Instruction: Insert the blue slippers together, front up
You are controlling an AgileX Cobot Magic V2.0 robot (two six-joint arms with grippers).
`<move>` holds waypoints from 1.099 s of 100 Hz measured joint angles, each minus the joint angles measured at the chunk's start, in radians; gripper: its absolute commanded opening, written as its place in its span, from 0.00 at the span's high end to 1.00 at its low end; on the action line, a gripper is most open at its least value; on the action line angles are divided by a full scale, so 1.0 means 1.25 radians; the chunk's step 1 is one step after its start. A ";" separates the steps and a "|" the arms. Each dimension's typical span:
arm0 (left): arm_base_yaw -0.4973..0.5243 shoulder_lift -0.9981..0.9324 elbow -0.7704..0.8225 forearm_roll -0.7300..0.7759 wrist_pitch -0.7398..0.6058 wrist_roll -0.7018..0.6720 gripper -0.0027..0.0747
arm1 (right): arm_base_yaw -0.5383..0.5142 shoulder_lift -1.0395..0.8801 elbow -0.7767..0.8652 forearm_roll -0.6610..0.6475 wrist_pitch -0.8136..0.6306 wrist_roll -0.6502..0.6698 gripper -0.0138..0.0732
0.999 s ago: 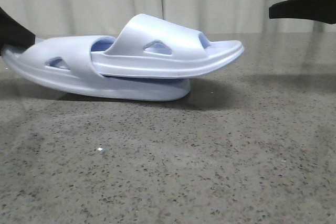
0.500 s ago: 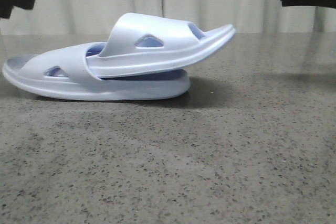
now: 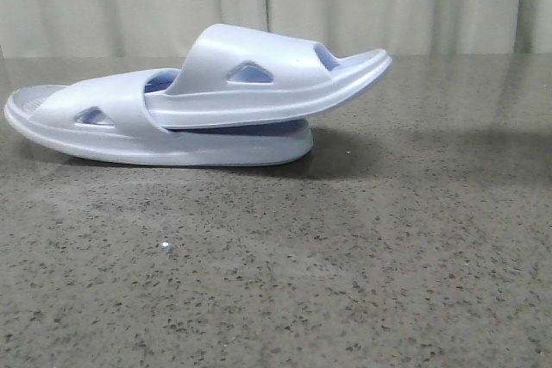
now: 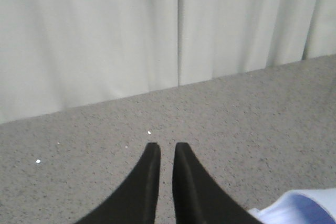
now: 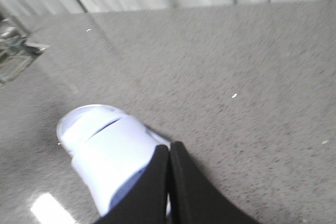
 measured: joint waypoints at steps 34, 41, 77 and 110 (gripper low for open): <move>-0.044 -0.214 0.199 -0.018 -0.136 0.006 0.95 | 0.154 -0.320 0.279 -0.016 -0.372 -0.001 0.93; -0.044 -0.266 0.264 -0.092 -0.141 0.054 0.95 | 0.154 -0.383 0.340 -0.016 -0.386 -0.002 0.93; -0.044 -0.519 0.555 -0.482 -0.162 0.418 0.95 | 0.154 -0.609 0.502 0.016 -0.397 -0.002 0.93; -0.044 -0.542 0.560 -0.493 -0.165 0.428 0.95 | 0.154 -0.613 0.506 0.017 -0.254 -0.002 0.93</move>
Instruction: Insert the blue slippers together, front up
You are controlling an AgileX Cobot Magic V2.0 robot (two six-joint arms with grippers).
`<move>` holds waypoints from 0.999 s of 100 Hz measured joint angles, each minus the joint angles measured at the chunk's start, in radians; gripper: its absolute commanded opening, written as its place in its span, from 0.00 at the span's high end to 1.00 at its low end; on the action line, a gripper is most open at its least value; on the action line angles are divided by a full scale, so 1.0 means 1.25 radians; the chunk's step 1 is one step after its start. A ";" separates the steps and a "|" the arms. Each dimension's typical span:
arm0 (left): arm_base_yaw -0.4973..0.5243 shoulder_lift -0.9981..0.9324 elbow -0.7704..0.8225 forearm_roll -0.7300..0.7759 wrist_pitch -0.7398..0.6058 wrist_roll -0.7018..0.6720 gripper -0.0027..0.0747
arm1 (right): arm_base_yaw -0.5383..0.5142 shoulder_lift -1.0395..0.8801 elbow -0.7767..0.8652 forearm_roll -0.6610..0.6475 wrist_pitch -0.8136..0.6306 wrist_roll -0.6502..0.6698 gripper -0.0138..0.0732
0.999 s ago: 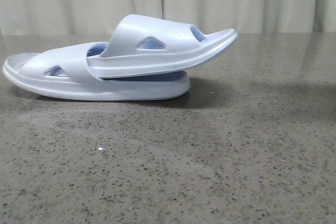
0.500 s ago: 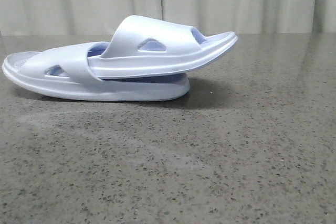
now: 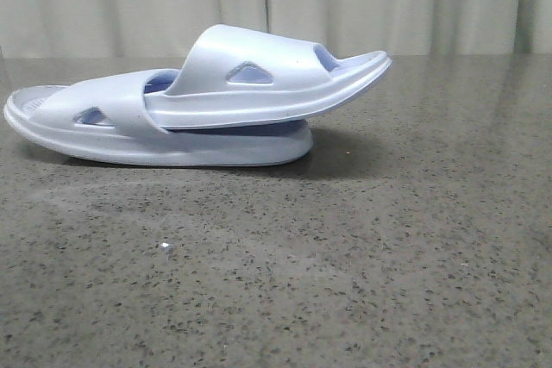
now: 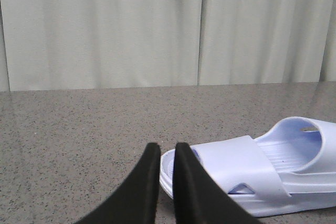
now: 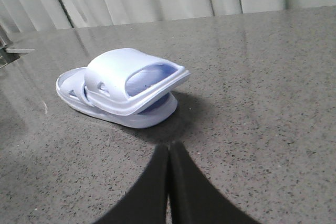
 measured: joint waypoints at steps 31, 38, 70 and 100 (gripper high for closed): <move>0.000 0.000 0.000 0.000 0.000 0.001 0.95 | 0.000 0.000 0.000 0.000 0.008 0.000 0.93; 0.000 0.000 0.000 0.000 0.000 0.001 0.95 | 0.000 0.000 0.000 0.000 0.008 0.000 0.93; 0.000 0.000 0.013 0.000 0.000 0.001 0.95 | 0.000 0.000 0.000 0.000 0.009 0.000 0.93; 0.034 -0.050 0.020 0.710 -0.009 -0.768 0.95 | 0.000 0.000 0.000 0.000 0.010 0.000 0.93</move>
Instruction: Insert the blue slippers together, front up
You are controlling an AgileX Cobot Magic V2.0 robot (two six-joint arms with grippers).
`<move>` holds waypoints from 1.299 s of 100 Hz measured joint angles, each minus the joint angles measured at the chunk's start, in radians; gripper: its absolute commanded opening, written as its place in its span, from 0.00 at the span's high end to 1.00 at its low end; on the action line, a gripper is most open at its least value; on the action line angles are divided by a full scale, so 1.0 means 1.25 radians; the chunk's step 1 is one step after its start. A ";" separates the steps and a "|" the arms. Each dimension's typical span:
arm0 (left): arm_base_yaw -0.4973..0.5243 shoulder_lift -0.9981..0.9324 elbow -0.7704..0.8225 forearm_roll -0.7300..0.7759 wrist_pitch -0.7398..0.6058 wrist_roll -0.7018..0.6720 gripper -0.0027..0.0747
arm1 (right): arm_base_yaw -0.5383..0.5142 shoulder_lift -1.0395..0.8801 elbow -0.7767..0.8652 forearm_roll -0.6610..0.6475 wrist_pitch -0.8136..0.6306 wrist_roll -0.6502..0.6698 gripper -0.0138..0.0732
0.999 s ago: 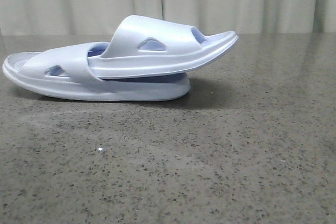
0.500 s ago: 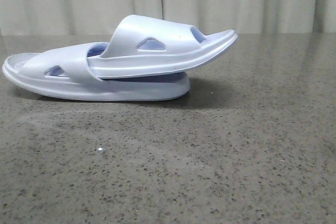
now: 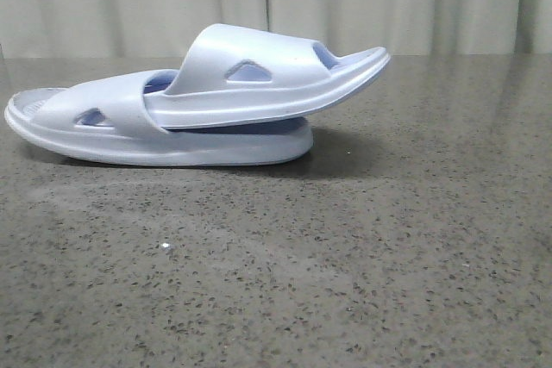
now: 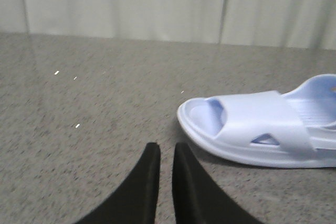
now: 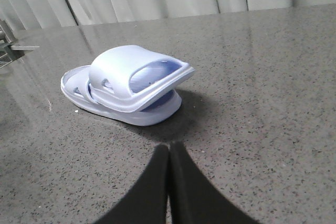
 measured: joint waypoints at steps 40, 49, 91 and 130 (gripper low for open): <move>0.016 -0.156 0.133 0.654 -0.124 -0.653 0.95 | 0.000 0.000 0.000 0.000 0.000 0.000 0.93; 0.016 -0.194 0.148 0.671 -0.126 -0.660 0.95 | 0.000 0.000 0.000 0.000 0.000 -0.001 0.93; 0.016 -0.198 0.148 0.714 -0.090 -0.666 0.95 | 0.000 0.000 0.000 0.000 0.000 -0.001 0.93; 0.016 -0.198 0.148 0.714 -0.090 -0.667 0.95 | 0.000 0.000 0.000 0.000 0.000 -0.001 0.93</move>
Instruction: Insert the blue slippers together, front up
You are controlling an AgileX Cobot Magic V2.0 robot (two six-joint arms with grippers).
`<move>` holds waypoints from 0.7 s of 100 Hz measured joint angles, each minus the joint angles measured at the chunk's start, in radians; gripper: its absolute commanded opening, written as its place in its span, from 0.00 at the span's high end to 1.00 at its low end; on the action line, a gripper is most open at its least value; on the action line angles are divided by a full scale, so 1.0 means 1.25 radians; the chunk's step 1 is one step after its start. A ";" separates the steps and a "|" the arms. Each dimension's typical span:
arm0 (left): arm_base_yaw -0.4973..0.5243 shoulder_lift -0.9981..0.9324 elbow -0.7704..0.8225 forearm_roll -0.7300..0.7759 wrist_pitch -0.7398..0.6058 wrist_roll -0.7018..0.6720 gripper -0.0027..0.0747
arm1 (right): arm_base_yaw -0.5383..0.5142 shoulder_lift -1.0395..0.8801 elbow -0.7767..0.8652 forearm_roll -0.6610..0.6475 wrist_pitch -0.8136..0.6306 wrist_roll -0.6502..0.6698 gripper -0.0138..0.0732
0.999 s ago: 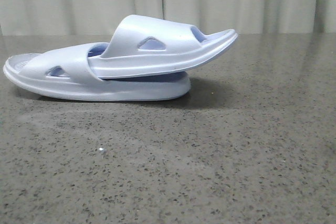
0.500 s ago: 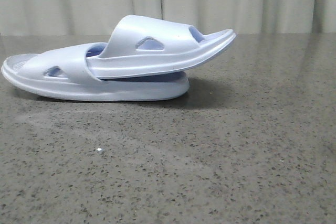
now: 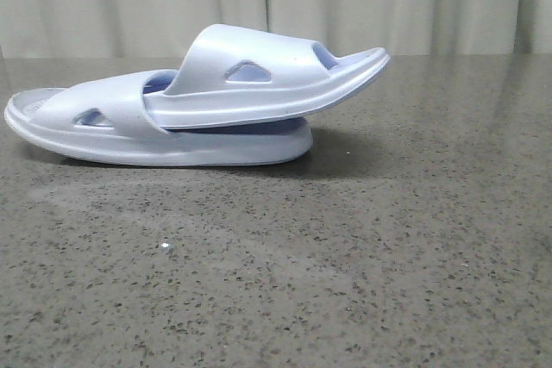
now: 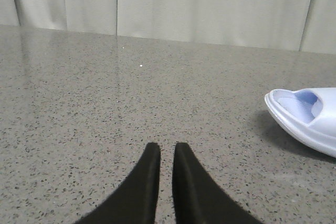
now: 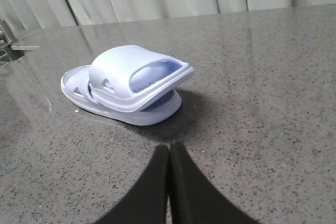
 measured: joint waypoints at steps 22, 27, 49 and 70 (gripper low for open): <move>0.000 0.000 0.000 0.000 0.000 0.000 0.95 | 0.000 0.000 0.000 0.000 0.000 0.000 0.93; 0.000 0.000 0.000 0.000 0.000 0.000 0.95 | 0.000 0.000 0.000 0.000 0.000 0.000 0.93; 0.000 0.000 0.000 0.000 0.001 0.000 0.95 | 0.000 0.000 0.000 -0.004 -0.015 0.000 0.93; 0.000 0.000 0.000 0.000 0.001 0.000 0.95 | 0.000 0.000 0.004 -0.329 -0.173 0.284 0.93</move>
